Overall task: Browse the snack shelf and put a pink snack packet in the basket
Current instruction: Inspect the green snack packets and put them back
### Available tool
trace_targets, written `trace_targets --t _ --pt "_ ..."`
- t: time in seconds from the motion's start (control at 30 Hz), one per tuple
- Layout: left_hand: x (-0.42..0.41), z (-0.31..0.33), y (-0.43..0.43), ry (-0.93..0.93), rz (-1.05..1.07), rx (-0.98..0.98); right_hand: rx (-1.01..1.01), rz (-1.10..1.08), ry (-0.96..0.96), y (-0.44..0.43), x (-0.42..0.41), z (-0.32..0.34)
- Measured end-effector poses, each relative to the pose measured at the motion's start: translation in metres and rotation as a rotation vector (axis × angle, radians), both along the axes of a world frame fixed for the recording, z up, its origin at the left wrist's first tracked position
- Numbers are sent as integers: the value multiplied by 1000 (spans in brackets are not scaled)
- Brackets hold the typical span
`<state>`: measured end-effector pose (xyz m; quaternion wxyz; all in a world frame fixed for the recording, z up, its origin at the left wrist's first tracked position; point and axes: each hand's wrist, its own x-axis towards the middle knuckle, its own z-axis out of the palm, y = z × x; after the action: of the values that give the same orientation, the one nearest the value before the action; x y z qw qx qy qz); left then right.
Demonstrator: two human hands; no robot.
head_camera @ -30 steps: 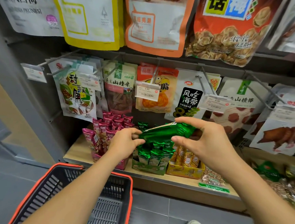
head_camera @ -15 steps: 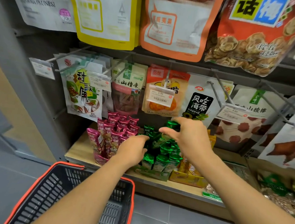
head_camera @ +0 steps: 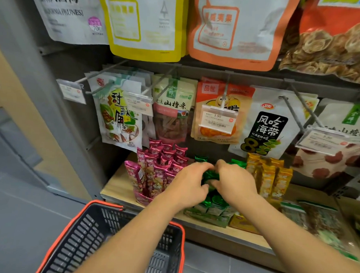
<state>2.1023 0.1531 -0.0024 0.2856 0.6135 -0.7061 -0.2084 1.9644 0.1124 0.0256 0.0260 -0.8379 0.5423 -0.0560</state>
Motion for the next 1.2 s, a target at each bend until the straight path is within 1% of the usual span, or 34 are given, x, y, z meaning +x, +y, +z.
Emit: trace_targets --t 0.1,0.17,0.23,0.27,0.3,0.33,0.37,0.4,0.43,0.5,0.57,0.63,0.7,0.77,0.8,0.87,0.93,1.0,1.1,1.2 --pt "2 -5 -2 -247 -68 16 120 -19 -81 -1 2 -9" --pt "5 -8 -2 -408 -102 93 202 7 -8 -5 1 -14" --pt "5 -10 -2 -514 -134 195 323 6 73 -10 1 -12" --pt "5 -10 -1 -550 -154 225 381 -2 45 -14 1 -10" --pt "5 -11 -2 -577 -174 236 404 -22 -31 -19 1 -7" --pt "5 -11 -2 -590 -189 233 383 -62 -126 -24 0 -3" --pt "6 -12 -2 -589 -192 215 307 -108 -206 -28 0 -1" --pt "6 -13 -1 -576 -184 190 213 -138 -238 -32 1 1" --pt "6 -15 -1 -560 -167 156 144 -142 -217 -35 2 0" --pt "4 -17 -1 -554 -140 87 132 -107 -117 -39 8 -6" --pt "2 -19 0 -563 -139 65 141 -77 -3 -41 15 -16" --pt "1 -22 2 -566 -144 65 49 -57 69 -43 21 -25" --pt "1 -22 3 -566 -141 70 -30 -41 75 -44 24 -30" --pt "2 -22 3 -563 -137 72 -20 -22 39 -42 23 -32" --pt "2 -22 3 -557 -136 77 0 -14 -15 -41 20 -31" --pt "2 -21 3 -554 -131 78 1 -18 -232 -38 11 -26" --pt "2 -22 2 -548 -125 85 -61 -8 -505 -32 2 -15" --pt "2 -18 3 -504 -126 117 -154 47 -705 -20 -5 0" --pt "5 -4 6 -324 -90 178 -326 201 -883 8 -20 22" --pt "7 21 11 -68 48 99 -500 353 -927 32 -42 46"
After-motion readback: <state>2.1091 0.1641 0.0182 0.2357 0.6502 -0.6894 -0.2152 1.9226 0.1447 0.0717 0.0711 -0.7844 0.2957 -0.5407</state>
